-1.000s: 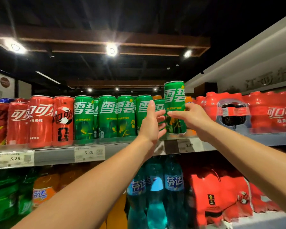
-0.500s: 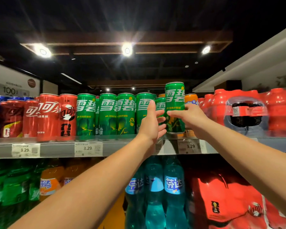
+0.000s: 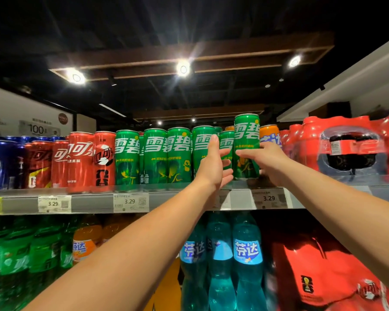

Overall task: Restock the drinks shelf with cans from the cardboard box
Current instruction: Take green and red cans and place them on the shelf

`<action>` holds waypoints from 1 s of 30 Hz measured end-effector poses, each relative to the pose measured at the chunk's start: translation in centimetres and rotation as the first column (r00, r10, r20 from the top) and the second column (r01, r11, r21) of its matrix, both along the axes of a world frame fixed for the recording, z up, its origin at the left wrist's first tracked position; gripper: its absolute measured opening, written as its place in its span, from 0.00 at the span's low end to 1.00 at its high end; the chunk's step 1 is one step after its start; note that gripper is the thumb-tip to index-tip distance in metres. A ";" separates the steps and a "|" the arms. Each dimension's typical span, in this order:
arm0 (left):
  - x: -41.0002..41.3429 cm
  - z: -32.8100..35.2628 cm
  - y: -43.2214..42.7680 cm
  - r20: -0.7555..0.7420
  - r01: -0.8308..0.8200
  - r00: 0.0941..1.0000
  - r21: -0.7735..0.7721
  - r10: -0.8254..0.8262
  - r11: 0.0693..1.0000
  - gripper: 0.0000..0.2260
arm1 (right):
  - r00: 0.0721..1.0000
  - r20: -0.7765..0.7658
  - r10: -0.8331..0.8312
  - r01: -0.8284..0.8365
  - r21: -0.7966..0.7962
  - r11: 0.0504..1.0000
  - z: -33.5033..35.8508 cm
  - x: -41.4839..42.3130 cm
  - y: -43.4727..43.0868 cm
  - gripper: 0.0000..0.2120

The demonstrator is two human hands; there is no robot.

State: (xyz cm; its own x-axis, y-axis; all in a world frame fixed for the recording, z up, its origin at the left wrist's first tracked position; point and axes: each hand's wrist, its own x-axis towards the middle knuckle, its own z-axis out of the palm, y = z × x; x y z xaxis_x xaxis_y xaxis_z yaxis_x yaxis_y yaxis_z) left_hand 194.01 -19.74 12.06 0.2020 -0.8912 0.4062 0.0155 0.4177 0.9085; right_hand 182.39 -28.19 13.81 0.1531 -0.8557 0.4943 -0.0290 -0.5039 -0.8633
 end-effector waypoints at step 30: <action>-0.2 -1.0 -0.5 -0.038 -0.161 0.987 -0.071 0.159 0.984 0.29 | 0.960 -0.277 0.045 -0.028 0.065 0.998 0.2 0.2 -0.2 0.21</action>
